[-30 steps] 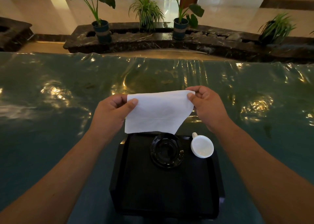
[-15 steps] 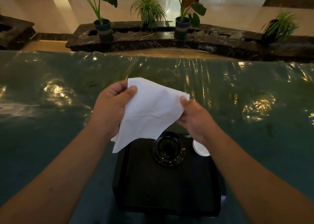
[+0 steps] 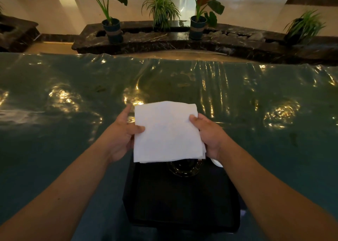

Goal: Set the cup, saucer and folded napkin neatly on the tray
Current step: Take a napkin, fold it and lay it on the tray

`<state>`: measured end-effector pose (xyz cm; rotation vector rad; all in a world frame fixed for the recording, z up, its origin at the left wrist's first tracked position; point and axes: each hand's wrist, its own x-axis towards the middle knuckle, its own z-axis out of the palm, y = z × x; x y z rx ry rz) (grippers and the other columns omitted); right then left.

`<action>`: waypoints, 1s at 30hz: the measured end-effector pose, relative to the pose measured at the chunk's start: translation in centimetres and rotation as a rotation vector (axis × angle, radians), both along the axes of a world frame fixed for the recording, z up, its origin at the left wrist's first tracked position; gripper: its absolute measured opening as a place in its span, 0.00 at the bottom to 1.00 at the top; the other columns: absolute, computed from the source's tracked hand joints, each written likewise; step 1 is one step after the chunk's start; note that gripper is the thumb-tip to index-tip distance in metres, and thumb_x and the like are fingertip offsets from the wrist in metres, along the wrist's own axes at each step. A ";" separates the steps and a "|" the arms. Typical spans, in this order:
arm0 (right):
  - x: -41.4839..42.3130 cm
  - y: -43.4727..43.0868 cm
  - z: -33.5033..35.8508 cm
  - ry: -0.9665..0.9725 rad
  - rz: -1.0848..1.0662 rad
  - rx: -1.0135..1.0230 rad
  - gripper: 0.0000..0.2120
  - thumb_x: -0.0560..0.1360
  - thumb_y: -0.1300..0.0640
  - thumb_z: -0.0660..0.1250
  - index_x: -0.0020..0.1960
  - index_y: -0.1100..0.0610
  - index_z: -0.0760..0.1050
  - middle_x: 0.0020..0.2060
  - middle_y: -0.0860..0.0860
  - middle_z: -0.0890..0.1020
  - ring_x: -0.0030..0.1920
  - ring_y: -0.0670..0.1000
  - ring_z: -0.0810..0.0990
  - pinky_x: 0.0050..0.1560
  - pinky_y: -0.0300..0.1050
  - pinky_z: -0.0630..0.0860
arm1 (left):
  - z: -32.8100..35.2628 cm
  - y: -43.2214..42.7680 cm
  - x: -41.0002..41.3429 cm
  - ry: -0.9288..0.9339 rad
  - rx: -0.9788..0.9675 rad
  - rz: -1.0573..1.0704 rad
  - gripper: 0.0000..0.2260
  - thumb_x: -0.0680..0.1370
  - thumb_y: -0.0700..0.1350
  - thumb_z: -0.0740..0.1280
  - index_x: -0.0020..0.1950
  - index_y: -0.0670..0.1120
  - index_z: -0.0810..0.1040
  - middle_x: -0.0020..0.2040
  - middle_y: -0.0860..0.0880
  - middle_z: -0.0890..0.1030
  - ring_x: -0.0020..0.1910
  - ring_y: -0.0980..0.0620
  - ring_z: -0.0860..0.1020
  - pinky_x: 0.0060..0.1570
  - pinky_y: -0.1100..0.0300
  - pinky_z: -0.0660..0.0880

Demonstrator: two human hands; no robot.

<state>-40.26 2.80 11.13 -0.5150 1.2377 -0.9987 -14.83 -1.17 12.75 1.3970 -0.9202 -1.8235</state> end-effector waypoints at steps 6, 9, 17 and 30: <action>-1.7 -0.5 0.3 0.156 0.132 0.032 0.11 0.83 0.61 0.65 0.64 0.56 0.76 0.55 0.57 0.87 0.54 0.59 0.87 0.51 0.59 0.83 | -1.3 0.0 0.2 -0.062 0.117 0.098 0.38 0.80 0.35 0.68 0.83 0.56 0.55 0.61 0.42 0.82 0.45 0.43 0.87 0.38 0.48 0.84; -2.3 -0.5 0.3 0.205 0.152 0.027 0.11 0.84 0.62 0.63 0.64 0.53 0.77 0.55 0.55 0.87 0.54 0.58 0.87 0.50 0.58 0.83 | -1.7 -0.1 0.4 -0.130 0.086 0.052 0.37 0.79 0.35 0.69 0.83 0.54 0.57 0.59 0.43 0.83 0.49 0.43 0.86 0.48 0.46 0.83; -2.3 0.0 1.0 0.093 0.068 -0.059 0.18 0.81 0.69 0.60 0.42 0.53 0.83 0.47 0.56 0.87 0.44 0.59 0.87 0.40 0.53 0.81 | -1.3 -0.3 0.2 0.027 -0.123 0.064 0.28 0.79 0.28 0.63 0.72 0.53 0.73 0.49 0.45 0.87 0.47 0.47 0.85 0.46 0.51 0.84; -2.0 -0.4 1.5 0.127 -0.029 -0.045 0.13 0.81 0.51 0.66 0.53 0.60 0.84 0.50 0.61 0.84 0.48 0.60 0.84 0.47 0.56 0.79 | -2.3 -0.3 0.1 -0.115 -0.197 0.070 0.23 0.73 0.28 0.56 0.50 0.49 0.83 0.52 0.45 0.84 0.53 0.46 0.79 0.40 0.57 0.77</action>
